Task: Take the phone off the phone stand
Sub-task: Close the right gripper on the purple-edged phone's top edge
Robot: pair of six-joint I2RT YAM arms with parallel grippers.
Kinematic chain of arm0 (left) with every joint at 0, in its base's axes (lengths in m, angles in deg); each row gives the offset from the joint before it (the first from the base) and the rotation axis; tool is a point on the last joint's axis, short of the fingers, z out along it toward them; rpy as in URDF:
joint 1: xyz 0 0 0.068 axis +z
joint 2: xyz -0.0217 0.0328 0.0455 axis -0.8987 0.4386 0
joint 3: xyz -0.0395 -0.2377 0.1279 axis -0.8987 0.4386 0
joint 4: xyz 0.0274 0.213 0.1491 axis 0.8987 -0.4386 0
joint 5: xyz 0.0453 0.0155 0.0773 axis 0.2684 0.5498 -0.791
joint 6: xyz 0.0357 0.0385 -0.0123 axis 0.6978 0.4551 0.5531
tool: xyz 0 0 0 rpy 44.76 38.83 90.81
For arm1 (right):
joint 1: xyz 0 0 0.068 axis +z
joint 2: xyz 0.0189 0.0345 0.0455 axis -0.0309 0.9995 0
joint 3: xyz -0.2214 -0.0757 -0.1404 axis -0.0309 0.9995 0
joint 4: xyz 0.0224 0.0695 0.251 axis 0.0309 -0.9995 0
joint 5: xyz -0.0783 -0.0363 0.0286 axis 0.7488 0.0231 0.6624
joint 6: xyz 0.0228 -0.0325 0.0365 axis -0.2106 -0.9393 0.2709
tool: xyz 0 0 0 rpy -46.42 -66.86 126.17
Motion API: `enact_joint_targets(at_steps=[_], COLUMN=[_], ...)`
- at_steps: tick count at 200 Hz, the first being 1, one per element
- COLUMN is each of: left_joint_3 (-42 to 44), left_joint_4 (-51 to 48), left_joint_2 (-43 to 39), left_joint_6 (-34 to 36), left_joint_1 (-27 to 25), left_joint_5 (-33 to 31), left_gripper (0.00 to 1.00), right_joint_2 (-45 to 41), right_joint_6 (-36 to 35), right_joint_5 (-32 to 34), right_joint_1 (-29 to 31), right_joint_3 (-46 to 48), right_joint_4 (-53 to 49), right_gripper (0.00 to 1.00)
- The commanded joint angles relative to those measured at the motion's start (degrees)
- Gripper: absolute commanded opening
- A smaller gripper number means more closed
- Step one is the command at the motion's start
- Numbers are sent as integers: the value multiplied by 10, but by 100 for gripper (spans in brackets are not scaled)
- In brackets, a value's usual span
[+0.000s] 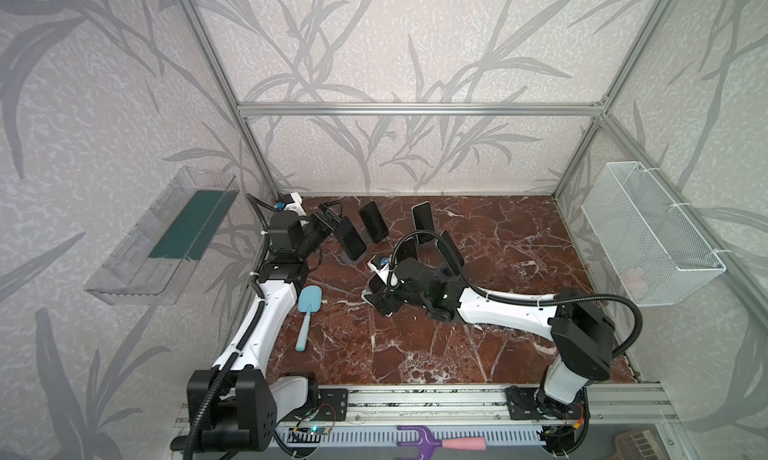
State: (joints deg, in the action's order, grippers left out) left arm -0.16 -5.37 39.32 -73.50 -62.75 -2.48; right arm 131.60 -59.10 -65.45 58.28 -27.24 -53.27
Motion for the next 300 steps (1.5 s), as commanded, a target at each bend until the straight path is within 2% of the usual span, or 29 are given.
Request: enact_joint_targets(at_steps=[1, 24, 151, 172, 221, 300], left_joint_3=[-7, -2, 4, 6, 9, 11], left_joint_4=[14, 30, 52, 55, 68, 78], left_joint_2=[-2, -2, 3, 3, 10, 21], left_joint_6=[-3, -11, -30, -34, -45, -56], left_joint_1=[-2, -2, -2, -1, -2, -3], left_joint_5=[11, 16, 30, 31, 38, 48], left_gripper=[87, 87, 87, 87, 86, 83], right_joint_2=[12, 18, 60, 62, 71, 78], right_joint_6=[1, 5, -3, -16, -31, -3], right_joint_5=[15, 34, 42, 44, 59, 37], right_joint_1=[2, 2, -4, -4, -4, -11], right_joint_3=[-25, -35, -66, -55, -40, -29], right_joint_4=[14, 4, -1, 13, 43, 60], right_gripper=[99, 99, 100, 96, 95, 90])
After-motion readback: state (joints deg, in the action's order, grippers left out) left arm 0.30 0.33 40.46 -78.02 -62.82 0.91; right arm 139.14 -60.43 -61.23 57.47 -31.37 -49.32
